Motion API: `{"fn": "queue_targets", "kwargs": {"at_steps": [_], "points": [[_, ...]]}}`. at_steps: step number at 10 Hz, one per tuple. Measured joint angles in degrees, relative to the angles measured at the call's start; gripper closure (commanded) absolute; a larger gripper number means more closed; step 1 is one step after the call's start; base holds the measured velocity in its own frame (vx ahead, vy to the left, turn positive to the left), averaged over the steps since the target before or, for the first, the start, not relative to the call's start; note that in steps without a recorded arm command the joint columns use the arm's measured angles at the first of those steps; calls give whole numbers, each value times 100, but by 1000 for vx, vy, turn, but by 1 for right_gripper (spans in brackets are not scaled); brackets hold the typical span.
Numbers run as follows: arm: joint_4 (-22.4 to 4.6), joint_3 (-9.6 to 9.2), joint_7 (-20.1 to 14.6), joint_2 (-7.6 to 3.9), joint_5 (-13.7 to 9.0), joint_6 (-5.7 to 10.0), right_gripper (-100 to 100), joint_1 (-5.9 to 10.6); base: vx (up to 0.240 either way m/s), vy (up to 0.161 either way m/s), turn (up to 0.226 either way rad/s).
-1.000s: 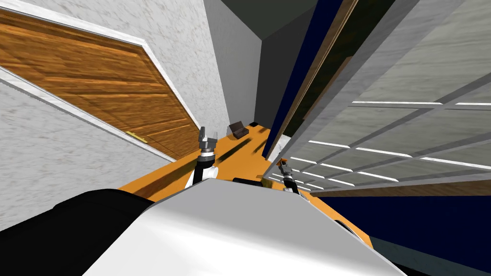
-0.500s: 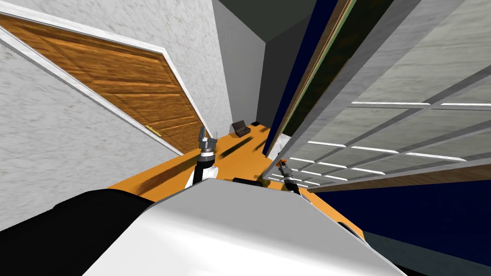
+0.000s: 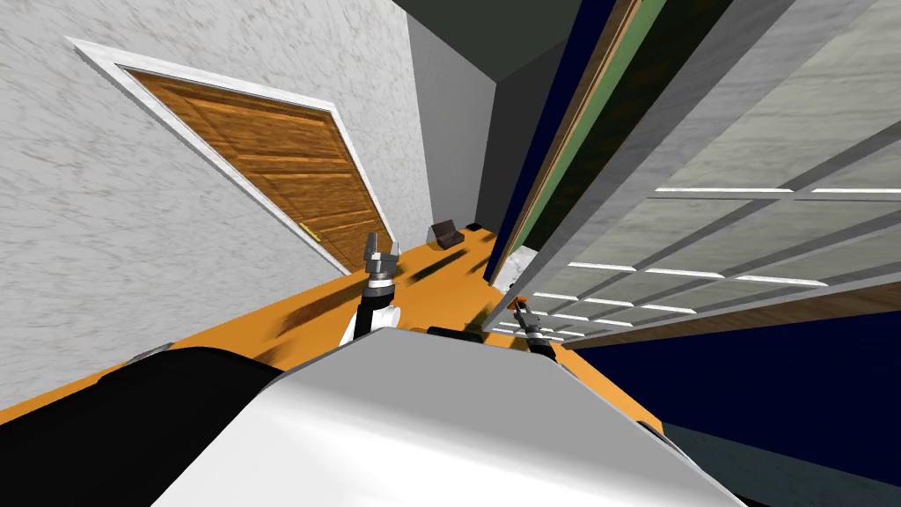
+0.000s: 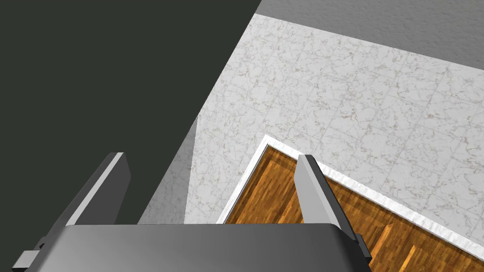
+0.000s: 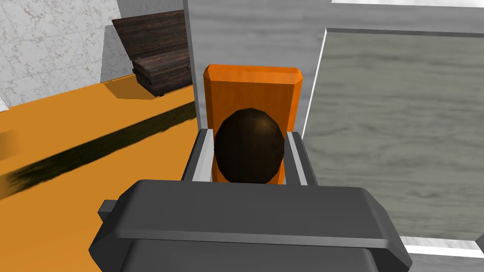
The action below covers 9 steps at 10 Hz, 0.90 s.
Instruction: Pull the door open
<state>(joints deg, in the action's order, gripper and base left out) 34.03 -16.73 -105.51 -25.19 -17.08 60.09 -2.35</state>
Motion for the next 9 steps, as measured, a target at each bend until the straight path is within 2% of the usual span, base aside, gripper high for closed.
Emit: {"fn": "queue_targets", "kwargs": {"at_steps": [1,2,3,5,7,9], "points": [[-24,-43,-62,-49,22,73,100,-30,-72,-18,23],[-32,-57,-76,-49,30,77,100,-44,-136,-50,178],[-21,-71,-104,-95,43,126,100,-95,-175,-82,122],[-71,-134,-191,-147,94,321,100,-158,-187,-75,122],[-300,-221,-323,-209,164,636,100,-186,-217,-80,147],[-61,-271,-363,-324,207,720,100,-441,-188,-51,92]]}}
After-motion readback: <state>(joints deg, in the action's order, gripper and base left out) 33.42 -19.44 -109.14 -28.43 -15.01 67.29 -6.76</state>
